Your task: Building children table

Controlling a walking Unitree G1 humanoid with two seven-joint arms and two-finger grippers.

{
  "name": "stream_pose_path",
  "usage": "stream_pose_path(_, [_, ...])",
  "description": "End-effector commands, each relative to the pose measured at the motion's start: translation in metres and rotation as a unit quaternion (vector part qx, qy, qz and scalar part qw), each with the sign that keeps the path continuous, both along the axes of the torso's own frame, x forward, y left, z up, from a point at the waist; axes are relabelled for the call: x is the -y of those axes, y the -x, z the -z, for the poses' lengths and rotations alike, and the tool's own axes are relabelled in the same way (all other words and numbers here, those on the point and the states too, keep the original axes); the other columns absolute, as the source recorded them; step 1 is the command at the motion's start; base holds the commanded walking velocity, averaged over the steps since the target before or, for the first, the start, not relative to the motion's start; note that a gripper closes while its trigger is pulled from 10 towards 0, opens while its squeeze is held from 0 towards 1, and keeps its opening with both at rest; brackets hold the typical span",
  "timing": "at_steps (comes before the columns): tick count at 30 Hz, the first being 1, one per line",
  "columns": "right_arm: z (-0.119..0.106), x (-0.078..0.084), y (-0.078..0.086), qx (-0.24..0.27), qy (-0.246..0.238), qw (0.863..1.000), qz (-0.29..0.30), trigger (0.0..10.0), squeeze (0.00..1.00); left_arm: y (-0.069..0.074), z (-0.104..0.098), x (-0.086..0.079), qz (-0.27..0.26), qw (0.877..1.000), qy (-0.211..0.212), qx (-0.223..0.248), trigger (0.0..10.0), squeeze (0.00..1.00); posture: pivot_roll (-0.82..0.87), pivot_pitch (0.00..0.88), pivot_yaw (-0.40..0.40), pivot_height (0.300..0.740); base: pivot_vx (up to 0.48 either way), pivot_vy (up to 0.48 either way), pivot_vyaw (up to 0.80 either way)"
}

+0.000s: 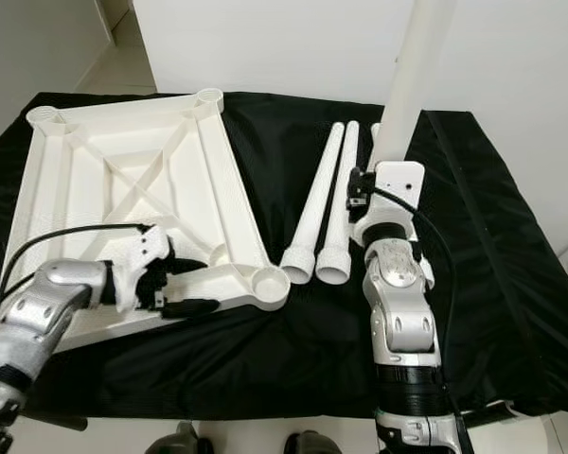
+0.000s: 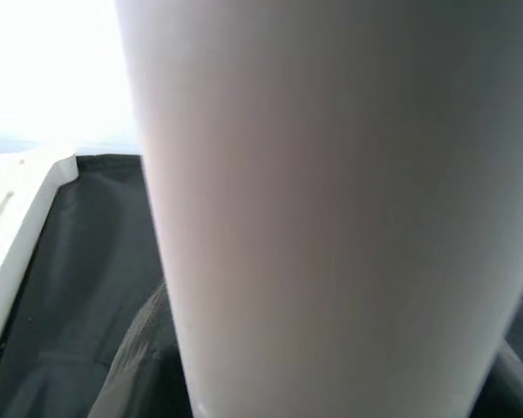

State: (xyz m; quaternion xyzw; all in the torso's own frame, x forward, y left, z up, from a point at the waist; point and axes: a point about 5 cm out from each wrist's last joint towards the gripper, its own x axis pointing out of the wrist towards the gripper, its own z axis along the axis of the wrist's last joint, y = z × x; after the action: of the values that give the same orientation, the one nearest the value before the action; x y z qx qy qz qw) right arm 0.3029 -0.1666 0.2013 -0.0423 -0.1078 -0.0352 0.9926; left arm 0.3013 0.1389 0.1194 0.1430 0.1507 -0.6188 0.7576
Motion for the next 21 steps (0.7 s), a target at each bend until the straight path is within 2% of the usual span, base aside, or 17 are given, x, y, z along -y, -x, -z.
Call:
stream_pose_path(1, [-0.001, 0.000, 0.000, 0.001, 0.002, 1.000, 0.000, 10.0, 0.00, -0.010, 0.018, 0.007, -0.090, 0.995, -0.038, 0.024, 10.0, 0.00, 0.01, 0.053, -0.010, 0.740, 0.000, 0.000, 0.00])
stream_pose_path(5, [-0.002, 0.000, 0.000, 0.001, 0.002, 1.000, -0.001, 10.0, 0.00, -0.014, 0.017, 0.011, -0.105, 0.993, -0.036, 0.031, 10.0, 0.00, 0.00, 0.052, -0.008, 0.740, 0.000, 0.000, 0.00])
stream_pose_path(8, [-0.002, -0.002, 0.000, 0.003, 0.002, 1.000, -0.004, 10.0, 0.00, -0.020, 0.014, 0.023, -0.116, 0.992, -0.022, 0.044, 10.0, 0.00, 0.00, 0.052, -0.006, 0.740, 0.000, 0.000, 0.00])
stream_pose_path(13, [-0.002, -0.003, 0.001, 0.002, -0.001, 1.000, -0.008, 10.0, 0.00, -0.022, 0.013, 0.030, -0.118, 0.992, -0.015, 0.048, 10.0, 0.00, 0.00, 0.053, -0.002, 0.740, 0.000, 0.000, 0.00])
stream_pose_path(15, [0.001, -0.009, 0.003, -0.002, -0.004, 1.000, -0.030, 10.0, 0.00, -0.028, 0.008, 0.040, -0.134, 0.989, 0.012, 0.058, 10.0, 0.00, 0.00, 0.053, 0.000, 0.740, 0.000, 0.000, 0.00])
stream_pose_path(18, [0.001, -0.009, 0.003, -0.002, -0.004, 1.000, -0.030, 10.0, 0.00, -0.028, 0.008, 0.040, -0.134, 0.989, 0.012, 0.058, 10.0, 0.00, 0.00, 0.053, 0.000, 0.740, 0.000, 0.000, 0.00])
stream_pose_path(21, [0.005, -0.014, 0.004, -0.006, -0.005, 0.999, -0.045, 10.0, 0.00, -0.029, 0.004, 0.047, -0.134, 0.989, 0.031, 0.058, 10.0, 0.00, 0.00, 0.054, 0.003, 0.740, 0.000, 0.000, 0.00])
